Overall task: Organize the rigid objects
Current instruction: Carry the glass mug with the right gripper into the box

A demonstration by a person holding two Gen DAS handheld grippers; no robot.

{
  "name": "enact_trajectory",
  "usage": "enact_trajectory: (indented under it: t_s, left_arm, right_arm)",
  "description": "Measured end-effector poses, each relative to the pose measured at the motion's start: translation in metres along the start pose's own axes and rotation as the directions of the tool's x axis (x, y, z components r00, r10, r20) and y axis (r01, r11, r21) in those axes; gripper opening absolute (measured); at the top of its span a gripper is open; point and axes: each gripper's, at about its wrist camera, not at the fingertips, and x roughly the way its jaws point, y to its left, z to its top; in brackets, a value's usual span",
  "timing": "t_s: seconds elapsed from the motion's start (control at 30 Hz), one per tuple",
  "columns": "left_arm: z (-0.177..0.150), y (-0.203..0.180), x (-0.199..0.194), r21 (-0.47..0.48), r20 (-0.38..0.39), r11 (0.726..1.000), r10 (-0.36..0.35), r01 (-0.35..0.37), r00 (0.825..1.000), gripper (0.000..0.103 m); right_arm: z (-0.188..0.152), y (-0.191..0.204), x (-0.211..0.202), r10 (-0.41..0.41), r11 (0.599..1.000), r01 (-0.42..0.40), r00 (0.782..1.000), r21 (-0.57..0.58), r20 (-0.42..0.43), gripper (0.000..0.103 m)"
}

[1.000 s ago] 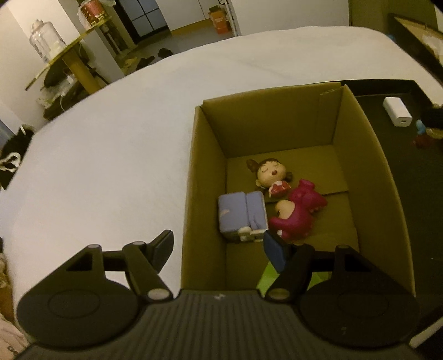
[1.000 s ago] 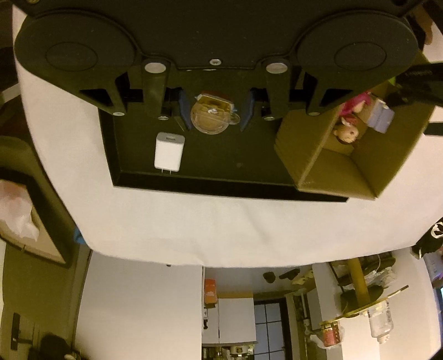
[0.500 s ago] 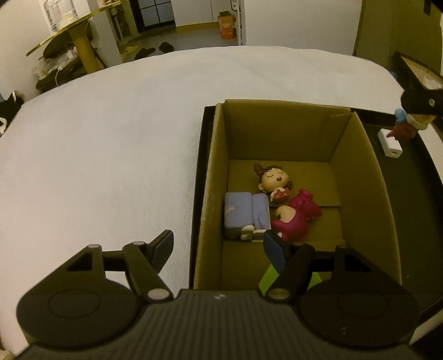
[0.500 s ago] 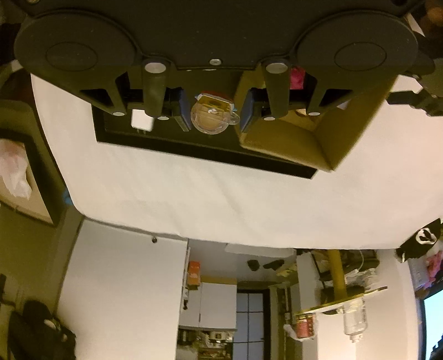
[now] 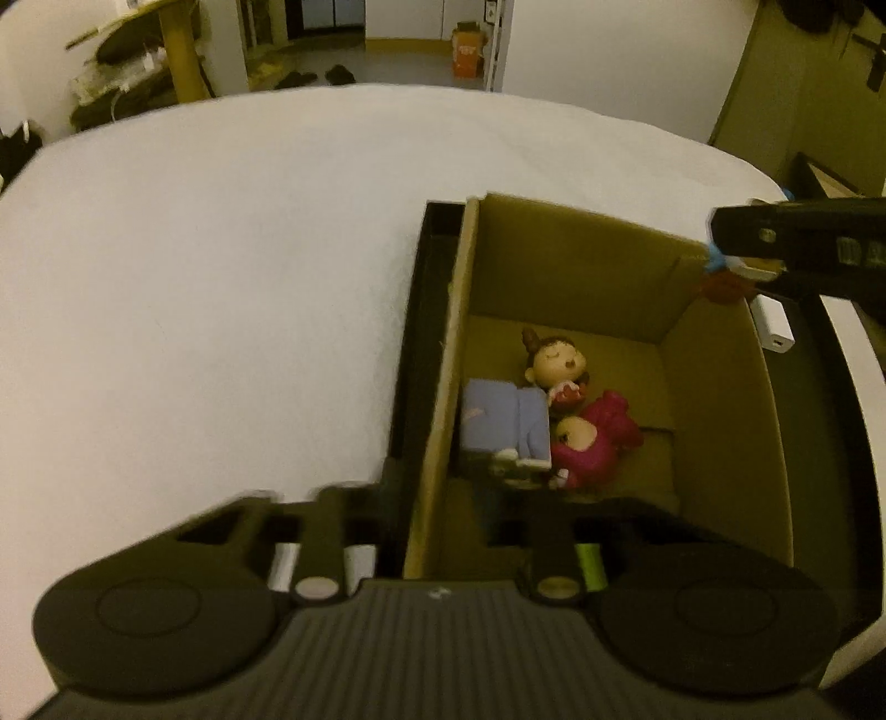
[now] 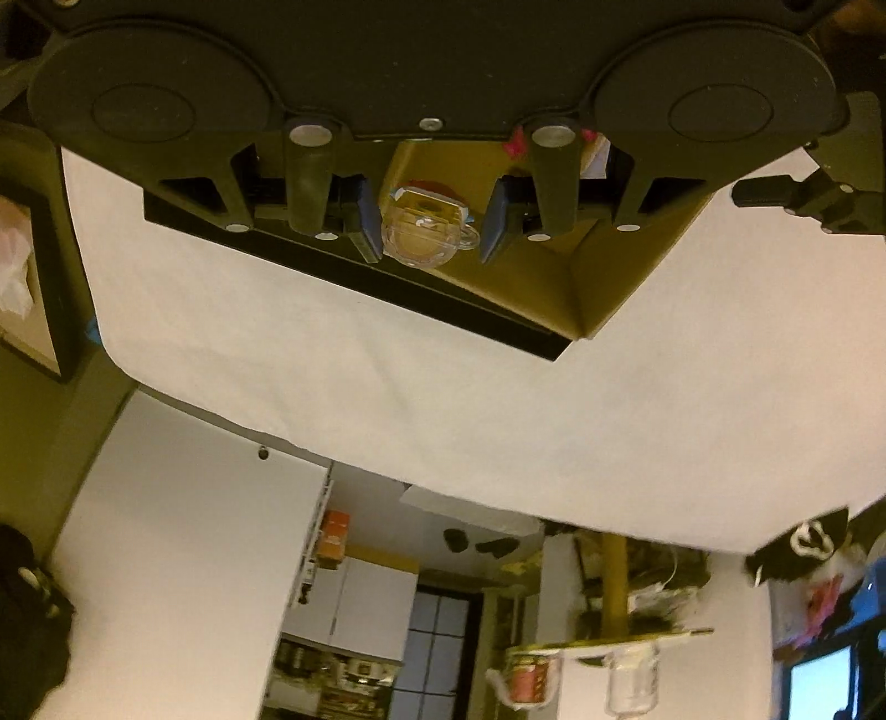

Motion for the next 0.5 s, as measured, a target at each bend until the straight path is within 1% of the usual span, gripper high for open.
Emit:
enact_trajectory:
  t_s: [0.13, 0.17, 0.2, 0.3, 0.5]
  left_arm:
    - [0.0, 0.004, -0.001, -0.013, 0.013, 1.0, -0.018, 0.018, 1.0, 0.015]
    - [0.0, 0.006, -0.001, -0.022, 0.015, 0.999, -0.026, 0.027, 1.0, 0.015]
    - [0.0, 0.008, -0.001, -0.03, 0.016, 0.999, -0.036, 0.036, 0.999, 0.012]
    - [-0.001, 0.01, 0.0, -0.037, 0.008, 0.998, -0.058, 0.058, 0.998, 0.011]
    - [-0.002, 0.011, -0.001, -0.032, 0.015, 0.997, -0.066, 0.067, 0.998, 0.011]
  right_arm:
    - [0.002, 0.014, 0.011, -0.032, 0.999, 0.031, 0.999, -0.039, -0.025, 0.038]
    - [0.0, 0.016, 0.013, -0.049, 0.998, 0.048, 0.998, -0.048, -0.026, 0.041]
    - [0.0, 0.017, 0.013, -0.062, 0.997, 0.06, 0.998, -0.055, -0.028, 0.042]
    - [-0.002, 0.021, 0.012, -0.066, 0.996, 0.064, 0.997, -0.054, -0.038, 0.042]
    - [-0.007, 0.022, 0.006, -0.084, 0.995, 0.081, 0.995, -0.062, -0.056, 0.043]
